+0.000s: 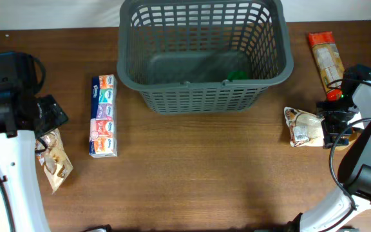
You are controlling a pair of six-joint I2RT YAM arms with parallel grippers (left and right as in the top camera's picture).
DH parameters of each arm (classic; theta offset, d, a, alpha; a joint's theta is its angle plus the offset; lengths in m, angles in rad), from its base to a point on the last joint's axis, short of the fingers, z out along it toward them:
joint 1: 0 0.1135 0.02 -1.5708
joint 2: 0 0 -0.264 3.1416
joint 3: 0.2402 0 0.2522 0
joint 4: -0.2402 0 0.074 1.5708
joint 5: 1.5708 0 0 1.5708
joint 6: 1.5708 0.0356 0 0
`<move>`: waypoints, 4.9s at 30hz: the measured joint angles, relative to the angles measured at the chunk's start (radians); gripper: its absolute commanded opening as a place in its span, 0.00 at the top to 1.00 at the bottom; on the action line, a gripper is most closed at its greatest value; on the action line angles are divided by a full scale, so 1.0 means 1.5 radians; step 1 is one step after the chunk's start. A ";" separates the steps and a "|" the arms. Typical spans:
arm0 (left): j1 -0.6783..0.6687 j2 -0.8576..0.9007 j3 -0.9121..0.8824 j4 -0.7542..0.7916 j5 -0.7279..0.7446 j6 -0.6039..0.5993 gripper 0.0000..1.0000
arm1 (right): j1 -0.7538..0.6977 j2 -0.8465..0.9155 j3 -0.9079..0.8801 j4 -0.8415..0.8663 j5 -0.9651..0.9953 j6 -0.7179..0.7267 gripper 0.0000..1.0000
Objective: Pack container
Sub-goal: 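Lower the right gripper onto the clear PanTree bread bag and grasp, then lift the bread bag with the right gripper over the basket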
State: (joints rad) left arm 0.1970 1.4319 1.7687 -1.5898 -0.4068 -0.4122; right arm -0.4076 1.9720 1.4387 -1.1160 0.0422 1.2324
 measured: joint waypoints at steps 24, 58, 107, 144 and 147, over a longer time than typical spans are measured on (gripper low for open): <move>0.000 0.000 0.000 0.000 0.000 0.000 0.00 | 0.000 0.003 -0.020 0.061 0.002 -0.037 0.01; 0.000 0.000 0.000 0.000 0.000 0.000 0.00 | 0.000 0.044 -0.023 0.113 0.002 -0.128 0.01; 0.000 0.000 0.000 0.000 0.000 0.000 0.00 | 0.001 0.046 -0.006 0.096 -0.050 -0.245 0.96; 0.000 0.000 0.000 0.000 0.002 0.000 0.00 | 0.450 0.046 0.824 -0.091 -0.242 -0.853 0.96; 0.000 0.000 0.000 0.000 0.002 0.000 0.00 | 0.470 0.050 0.824 -0.091 -0.220 -0.867 0.96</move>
State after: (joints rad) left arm 0.1970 1.4315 1.7687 -1.5898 -0.4034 -0.4122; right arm 0.2977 2.0464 2.6743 -1.2518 -0.2878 -0.0689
